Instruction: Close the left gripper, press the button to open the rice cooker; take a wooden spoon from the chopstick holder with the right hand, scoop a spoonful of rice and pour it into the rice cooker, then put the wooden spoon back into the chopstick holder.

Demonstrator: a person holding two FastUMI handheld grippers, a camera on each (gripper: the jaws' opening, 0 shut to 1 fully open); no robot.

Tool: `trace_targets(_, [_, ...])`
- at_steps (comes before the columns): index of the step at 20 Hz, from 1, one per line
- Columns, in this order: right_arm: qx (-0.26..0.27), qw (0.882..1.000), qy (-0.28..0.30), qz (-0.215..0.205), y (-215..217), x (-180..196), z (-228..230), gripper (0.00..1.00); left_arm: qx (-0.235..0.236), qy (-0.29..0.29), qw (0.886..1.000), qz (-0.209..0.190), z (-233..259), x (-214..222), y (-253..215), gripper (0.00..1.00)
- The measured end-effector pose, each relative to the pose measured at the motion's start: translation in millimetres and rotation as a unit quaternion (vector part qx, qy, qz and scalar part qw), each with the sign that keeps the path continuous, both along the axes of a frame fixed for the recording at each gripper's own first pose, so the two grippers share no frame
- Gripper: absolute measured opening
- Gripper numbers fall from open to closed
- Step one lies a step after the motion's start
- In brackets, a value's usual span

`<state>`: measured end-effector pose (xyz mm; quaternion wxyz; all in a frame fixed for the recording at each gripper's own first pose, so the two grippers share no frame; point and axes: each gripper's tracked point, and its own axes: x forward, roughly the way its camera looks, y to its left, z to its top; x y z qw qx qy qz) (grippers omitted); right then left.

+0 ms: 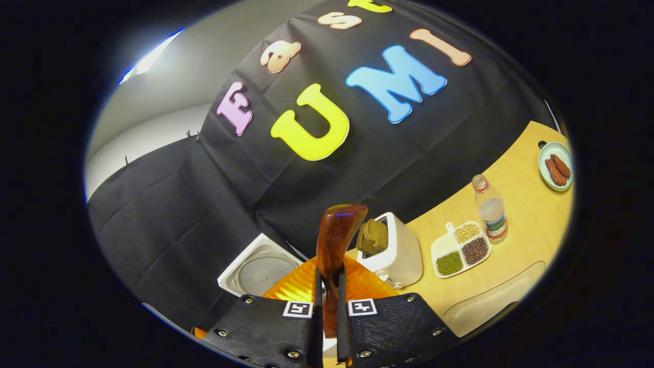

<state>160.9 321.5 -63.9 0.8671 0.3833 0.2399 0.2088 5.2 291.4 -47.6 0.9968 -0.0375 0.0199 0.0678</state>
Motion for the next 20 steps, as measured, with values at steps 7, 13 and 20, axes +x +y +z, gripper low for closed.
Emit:
trace_targets(7, [-0.05,0.997,-0.021,-0.062,-99,-7,6,0.11,-0.005,-0.003,0.999,-0.039,5,23,-59,0.91])
trace_targets(13, [-0.073,0.992,-0.015,-0.106,-170,-12,-4,0.11,-0.007,-0.012,0.998,-0.065,21,34,-111,0.98])
trace_targets(20, [-0.121,0.981,-0.013,-0.153,-253,-31,-19,0.11,0.0,-0.019,0.996,-0.089,33,39,-162,1.0])
